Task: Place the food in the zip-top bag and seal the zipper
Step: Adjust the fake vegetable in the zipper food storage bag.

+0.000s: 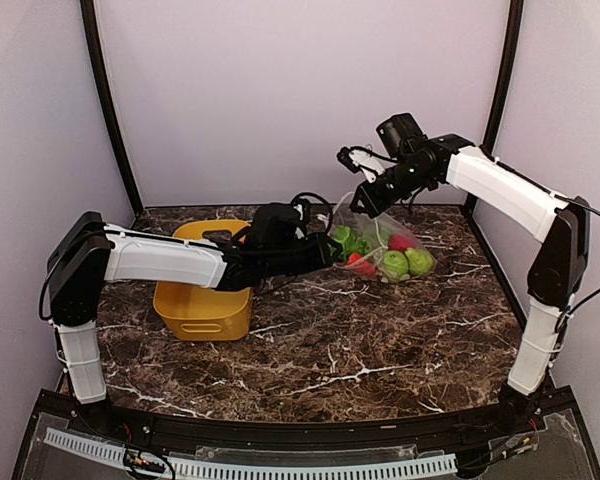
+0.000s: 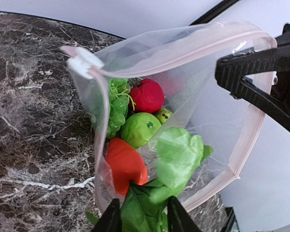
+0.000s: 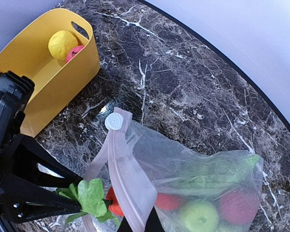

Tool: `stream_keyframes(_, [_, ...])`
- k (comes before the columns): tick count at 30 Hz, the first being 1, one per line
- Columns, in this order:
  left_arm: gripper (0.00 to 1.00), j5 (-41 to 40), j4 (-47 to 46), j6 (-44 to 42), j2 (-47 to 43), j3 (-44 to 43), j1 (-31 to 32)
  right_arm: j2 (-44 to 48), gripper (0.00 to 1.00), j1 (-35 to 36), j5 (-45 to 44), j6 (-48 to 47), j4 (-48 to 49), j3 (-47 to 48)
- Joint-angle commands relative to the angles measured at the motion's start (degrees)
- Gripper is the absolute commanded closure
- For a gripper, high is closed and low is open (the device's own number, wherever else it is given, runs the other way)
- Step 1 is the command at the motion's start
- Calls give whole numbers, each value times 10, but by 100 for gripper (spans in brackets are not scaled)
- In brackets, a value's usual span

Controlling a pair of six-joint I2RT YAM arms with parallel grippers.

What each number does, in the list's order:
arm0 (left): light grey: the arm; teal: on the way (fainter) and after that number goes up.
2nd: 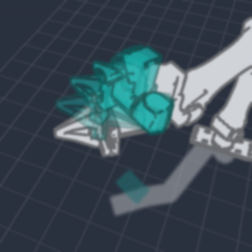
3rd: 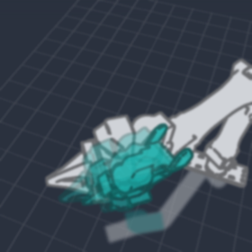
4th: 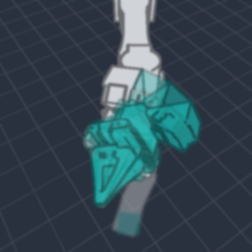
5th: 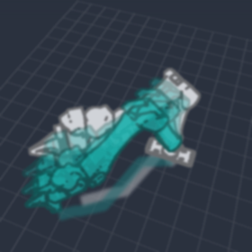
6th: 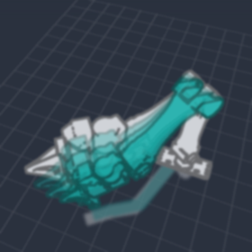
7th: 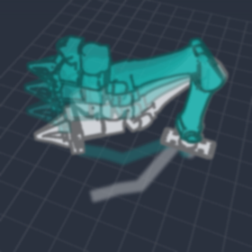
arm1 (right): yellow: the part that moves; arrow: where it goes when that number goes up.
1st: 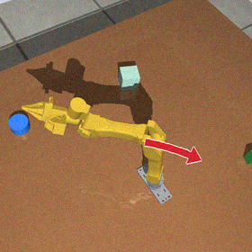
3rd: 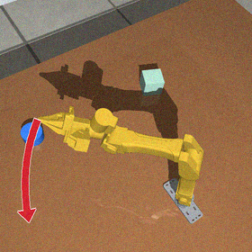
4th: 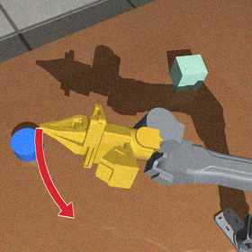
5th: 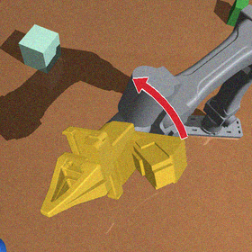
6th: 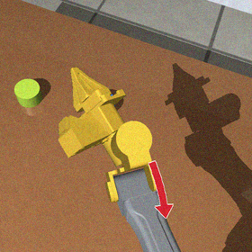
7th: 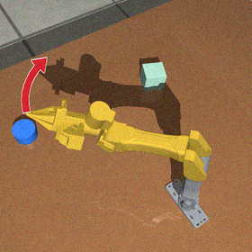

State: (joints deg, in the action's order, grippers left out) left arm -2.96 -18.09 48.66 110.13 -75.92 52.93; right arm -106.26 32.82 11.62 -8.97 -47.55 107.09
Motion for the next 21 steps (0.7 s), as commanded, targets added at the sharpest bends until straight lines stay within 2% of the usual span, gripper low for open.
stream_keyframes(1, [73, 36, 29, -66, 6, -63, 2, 32, 100, 8, 19, -4, 16, -13])
stream_keyframes(5, [97, 84, 72, -81, 33, -119, 1, 38, 100, 9, 21, -7, 18, -23])
stream_keyframes(10, [99, 96, 31, -113, 23, -136, -1, 41, 100, 9, 12, -11, 21, -29])
stream_keyframes(14, [99, 70, -61, -125, 7, -115, -5, 40, 100, 9, 8, -11, 19, -21])
stream_keyframes(21, [99, 55, -84, -146, -9, -114, -14, 47, 100, 9, 3, -10, 15, -10])
